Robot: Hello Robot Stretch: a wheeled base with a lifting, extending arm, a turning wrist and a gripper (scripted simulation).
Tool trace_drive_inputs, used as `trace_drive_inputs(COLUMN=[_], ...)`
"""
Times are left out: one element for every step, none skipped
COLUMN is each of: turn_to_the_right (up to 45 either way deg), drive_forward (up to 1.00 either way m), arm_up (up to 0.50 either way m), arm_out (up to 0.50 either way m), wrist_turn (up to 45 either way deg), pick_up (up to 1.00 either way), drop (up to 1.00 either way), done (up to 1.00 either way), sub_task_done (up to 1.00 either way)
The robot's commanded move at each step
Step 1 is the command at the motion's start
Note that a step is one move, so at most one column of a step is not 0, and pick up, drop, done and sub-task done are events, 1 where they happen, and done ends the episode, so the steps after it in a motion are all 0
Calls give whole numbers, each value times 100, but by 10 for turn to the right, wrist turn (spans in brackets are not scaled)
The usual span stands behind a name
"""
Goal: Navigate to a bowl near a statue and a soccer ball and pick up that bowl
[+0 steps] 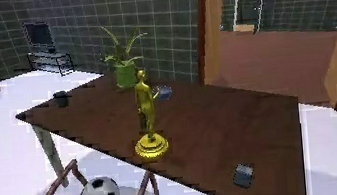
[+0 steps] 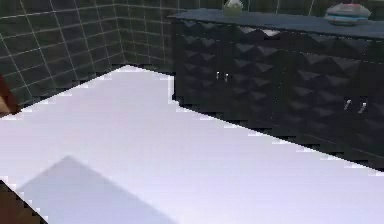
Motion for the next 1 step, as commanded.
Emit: trace_drive_inputs(turn_to_the_right=[450], drive_forward=[0], arm_up=[0], arm_out=[0], wrist_turn=[0], pick_up=[0], drop=[0], done=[0], sub_task_done=[0])
